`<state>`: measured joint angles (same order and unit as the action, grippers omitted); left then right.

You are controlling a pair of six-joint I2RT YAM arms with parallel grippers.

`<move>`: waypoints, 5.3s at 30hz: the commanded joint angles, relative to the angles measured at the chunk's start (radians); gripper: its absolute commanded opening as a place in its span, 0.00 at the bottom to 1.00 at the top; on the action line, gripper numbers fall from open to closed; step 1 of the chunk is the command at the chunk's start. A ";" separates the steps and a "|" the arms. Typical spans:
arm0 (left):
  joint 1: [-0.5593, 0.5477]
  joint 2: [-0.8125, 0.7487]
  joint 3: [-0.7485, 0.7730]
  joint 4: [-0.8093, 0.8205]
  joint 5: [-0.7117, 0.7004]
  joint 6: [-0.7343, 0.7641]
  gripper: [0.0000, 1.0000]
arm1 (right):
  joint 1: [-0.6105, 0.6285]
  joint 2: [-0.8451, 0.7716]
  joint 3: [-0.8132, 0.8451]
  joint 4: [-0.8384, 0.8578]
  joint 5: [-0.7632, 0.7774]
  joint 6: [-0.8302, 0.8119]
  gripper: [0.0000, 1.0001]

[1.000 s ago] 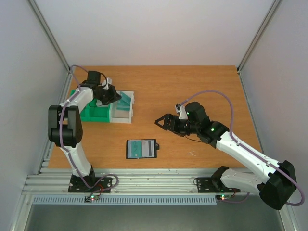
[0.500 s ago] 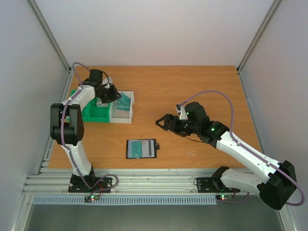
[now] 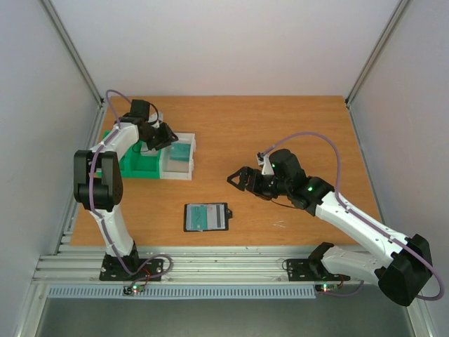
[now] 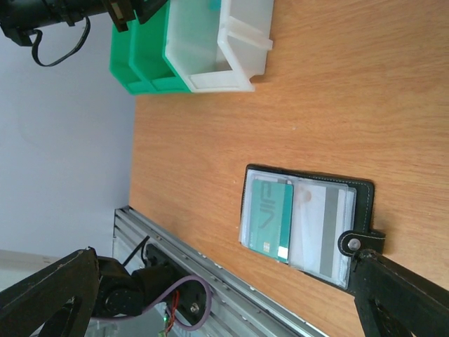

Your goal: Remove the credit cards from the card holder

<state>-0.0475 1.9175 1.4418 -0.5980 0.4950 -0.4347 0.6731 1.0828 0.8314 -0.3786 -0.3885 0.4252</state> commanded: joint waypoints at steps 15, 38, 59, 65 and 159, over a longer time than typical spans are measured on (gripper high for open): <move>-0.003 -0.113 0.042 -0.164 -0.050 0.025 0.79 | 0.002 -0.010 0.049 -0.108 0.047 0.011 0.99; -0.109 -0.580 -0.414 -0.318 0.071 0.091 0.47 | 0.090 0.267 0.085 -0.005 -0.062 -0.036 0.59; -0.337 -0.597 -0.732 0.032 0.092 -0.189 0.21 | 0.184 0.557 0.064 0.237 -0.096 0.005 0.45; -0.339 -0.578 -0.772 0.074 0.103 -0.201 0.14 | 0.184 0.629 0.073 0.273 -0.120 0.010 0.41; -0.342 -0.565 -0.908 0.321 0.178 -0.322 0.29 | 0.138 0.382 -0.110 0.333 -0.017 0.072 0.01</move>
<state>-0.3832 1.4261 0.5430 -0.2970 0.6804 -0.7036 0.8162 1.5341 0.7223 0.0162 -0.4763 0.4881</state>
